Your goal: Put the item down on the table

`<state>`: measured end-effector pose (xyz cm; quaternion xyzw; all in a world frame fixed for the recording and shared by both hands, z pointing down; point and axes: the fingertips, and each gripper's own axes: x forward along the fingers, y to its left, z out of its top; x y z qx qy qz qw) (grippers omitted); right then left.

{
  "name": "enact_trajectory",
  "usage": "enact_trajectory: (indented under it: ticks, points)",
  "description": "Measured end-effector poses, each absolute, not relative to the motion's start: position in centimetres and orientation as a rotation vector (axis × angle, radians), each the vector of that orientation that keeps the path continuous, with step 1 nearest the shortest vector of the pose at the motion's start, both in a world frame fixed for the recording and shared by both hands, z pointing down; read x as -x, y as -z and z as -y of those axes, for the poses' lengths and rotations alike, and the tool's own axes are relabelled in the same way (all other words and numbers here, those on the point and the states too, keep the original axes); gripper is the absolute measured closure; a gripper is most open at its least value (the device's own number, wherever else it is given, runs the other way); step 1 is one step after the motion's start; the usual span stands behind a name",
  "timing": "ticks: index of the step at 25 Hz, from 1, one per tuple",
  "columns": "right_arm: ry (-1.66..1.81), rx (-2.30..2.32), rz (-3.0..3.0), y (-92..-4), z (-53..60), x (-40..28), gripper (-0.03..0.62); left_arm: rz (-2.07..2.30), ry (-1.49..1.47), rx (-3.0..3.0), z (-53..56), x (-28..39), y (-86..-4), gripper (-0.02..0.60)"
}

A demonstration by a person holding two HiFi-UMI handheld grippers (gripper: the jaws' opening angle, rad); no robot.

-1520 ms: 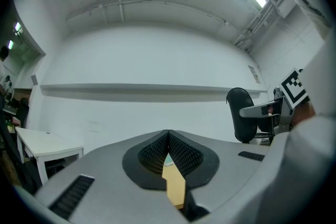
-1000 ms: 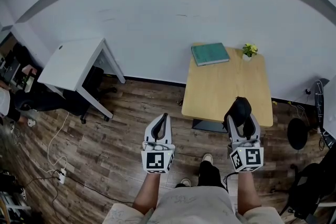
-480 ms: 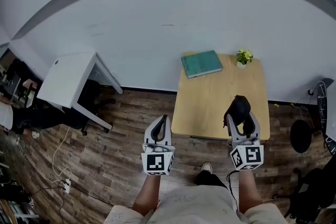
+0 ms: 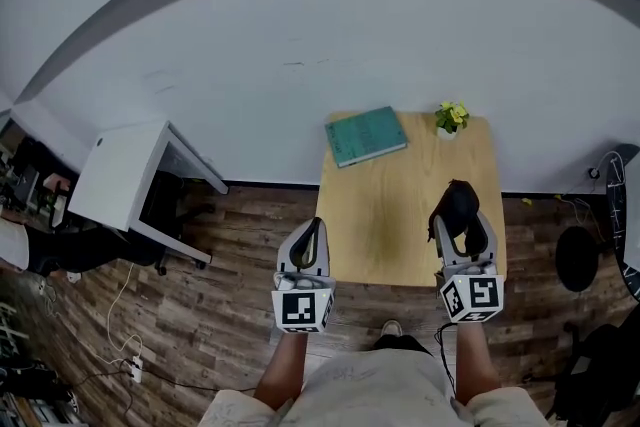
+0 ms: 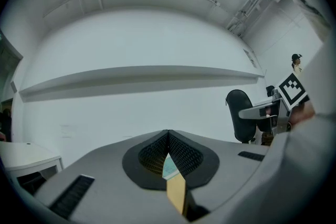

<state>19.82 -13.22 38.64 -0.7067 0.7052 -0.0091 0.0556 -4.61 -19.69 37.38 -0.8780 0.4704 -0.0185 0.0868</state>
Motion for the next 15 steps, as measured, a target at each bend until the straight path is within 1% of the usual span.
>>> enact_trajectory:
  ticks: [8,11,15]
  points:
    - [0.015,2.186,-2.115,-39.7,15.2,-25.4,0.319,-1.391,0.081,2.604,22.3,-0.1,-37.9,0.574]
    - [0.004,2.189,-2.121,-40.1,15.6,-26.8,0.319,-1.409,0.077,2.599,22.7,-0.7,-38.2,0.574]
    - [0.019,2.185,-2.121,-40.8,16.1,-27.0,0.319,-1.432,0.092,2.593,23.1,-0.4,-38.8,0.574]
